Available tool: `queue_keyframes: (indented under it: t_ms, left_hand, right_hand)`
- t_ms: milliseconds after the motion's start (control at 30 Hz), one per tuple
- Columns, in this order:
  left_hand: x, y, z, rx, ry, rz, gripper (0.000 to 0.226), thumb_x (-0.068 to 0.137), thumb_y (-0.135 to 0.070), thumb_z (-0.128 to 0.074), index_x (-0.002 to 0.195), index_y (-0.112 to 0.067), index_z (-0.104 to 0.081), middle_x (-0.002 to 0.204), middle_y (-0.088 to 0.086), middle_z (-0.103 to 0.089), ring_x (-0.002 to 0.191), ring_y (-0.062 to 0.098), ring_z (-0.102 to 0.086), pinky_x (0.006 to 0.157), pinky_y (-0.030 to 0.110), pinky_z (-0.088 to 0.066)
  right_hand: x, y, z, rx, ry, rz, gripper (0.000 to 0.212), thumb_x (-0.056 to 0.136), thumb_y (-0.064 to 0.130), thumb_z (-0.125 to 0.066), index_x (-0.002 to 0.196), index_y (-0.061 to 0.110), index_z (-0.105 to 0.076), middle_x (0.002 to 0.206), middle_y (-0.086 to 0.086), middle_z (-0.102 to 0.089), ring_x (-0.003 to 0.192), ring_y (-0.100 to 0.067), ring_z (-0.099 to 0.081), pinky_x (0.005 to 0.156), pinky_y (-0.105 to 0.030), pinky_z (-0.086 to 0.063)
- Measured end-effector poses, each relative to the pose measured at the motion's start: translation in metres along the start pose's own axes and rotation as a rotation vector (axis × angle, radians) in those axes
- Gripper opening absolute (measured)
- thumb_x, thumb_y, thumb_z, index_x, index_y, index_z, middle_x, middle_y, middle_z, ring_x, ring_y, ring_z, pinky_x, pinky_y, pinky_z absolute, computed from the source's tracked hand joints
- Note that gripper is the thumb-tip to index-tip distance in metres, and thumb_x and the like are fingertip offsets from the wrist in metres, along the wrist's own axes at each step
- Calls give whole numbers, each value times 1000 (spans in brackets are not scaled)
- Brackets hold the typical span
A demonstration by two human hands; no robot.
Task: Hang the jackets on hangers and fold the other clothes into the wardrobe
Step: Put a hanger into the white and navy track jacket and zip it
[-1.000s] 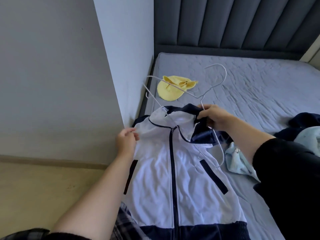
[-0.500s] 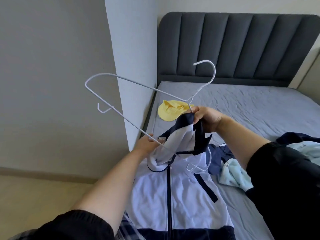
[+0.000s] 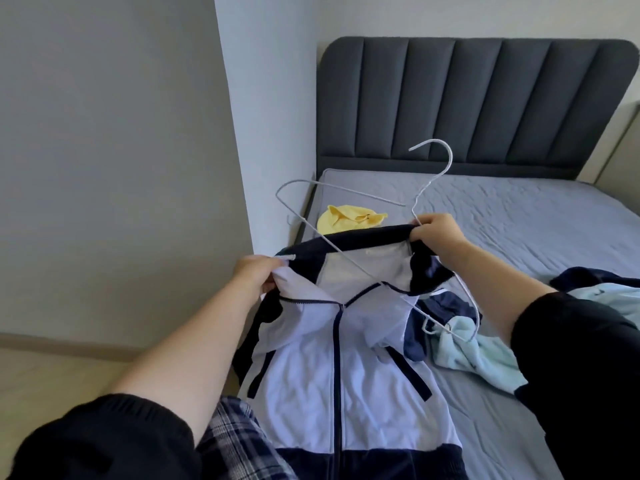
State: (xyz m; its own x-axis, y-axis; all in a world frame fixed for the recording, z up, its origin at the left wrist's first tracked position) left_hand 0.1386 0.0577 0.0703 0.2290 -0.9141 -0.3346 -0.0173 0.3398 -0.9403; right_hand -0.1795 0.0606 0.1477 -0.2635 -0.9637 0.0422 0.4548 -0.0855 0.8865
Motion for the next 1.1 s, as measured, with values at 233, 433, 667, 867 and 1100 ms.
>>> queue_keyframes:
  t_ms: [233, 433, 667, 867, 1100]
  left_hand:
    - [-6, -12, -2, -144, 171, 97, 8, 93, -19, -60, 85, -17, -63, 81, 1, -56, 71, 10, -53, 59, 18, -45]
    - [-6, -10, -9, -174, 99, 117, 11, 93, -19, -57, 83, -15, -58, 76, 3, -53, 67, 14, -53, 61, 21, -46]
    - [-1, -12, -2, -227, -35, 103, 18, 91, -13, -56, 73, -13, -57, 70, 3, -58, 62, 15, -55, 46, 25, -48]
    - [7, -13, 14, -72, -186, -59, 21, 87, -4, -59, 68, -12, -57, 73, 5, -57, 76, 24, -56, 70, 37, -55]
    - [7, -17, 24, 213, -333, -238, 13, 84, -10, -58, 80, -9, -70, 90, 14, -69, 88, 34, -65, 81, 38, -56]
  right_hand:
    - [-10, 12, -11, 163, -4, 54, 13, 87, 10, -60, 75, 10, -63, 55, 2, -45, 46, -6, -44, 44, -15, -34]
    - [-16, 19, -9, -38, -206, 266, 21, 94, 13, -54, 77, 11, -64, 52, 1, -44, 47, -14, -35, 51, -26, -30]
    - [-14, 10, -13, -16, -361, 274, 26, 87, -4, -40, 78, 4, -63, 58, 8, -47, 57, -16, -39, 52, -24, -27]
    - [-8, -8, -16, -93, -334, 256, 24, 83, -6, -42, 75, 6, -61, 66, -5, -53, 69, -22, -45, 61, -28, -33]
    - [-8, -24, -19, -120, -311, 193, 25, 80, -7, -40, 73, 5, -61, 59, -2, -48, 67, -25, -43, 51, -25, -29]
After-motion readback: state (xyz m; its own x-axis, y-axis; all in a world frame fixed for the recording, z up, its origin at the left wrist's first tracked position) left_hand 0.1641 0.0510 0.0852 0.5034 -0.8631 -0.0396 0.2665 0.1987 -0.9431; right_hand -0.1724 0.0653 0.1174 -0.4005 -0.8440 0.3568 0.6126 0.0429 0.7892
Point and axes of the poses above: each hand's wrist, its own x-axis towards the middle knuckle, its own z-axis out of the back of the hand, y = z × x, the point moved 4 cm from there along x, towards the middle knuckle
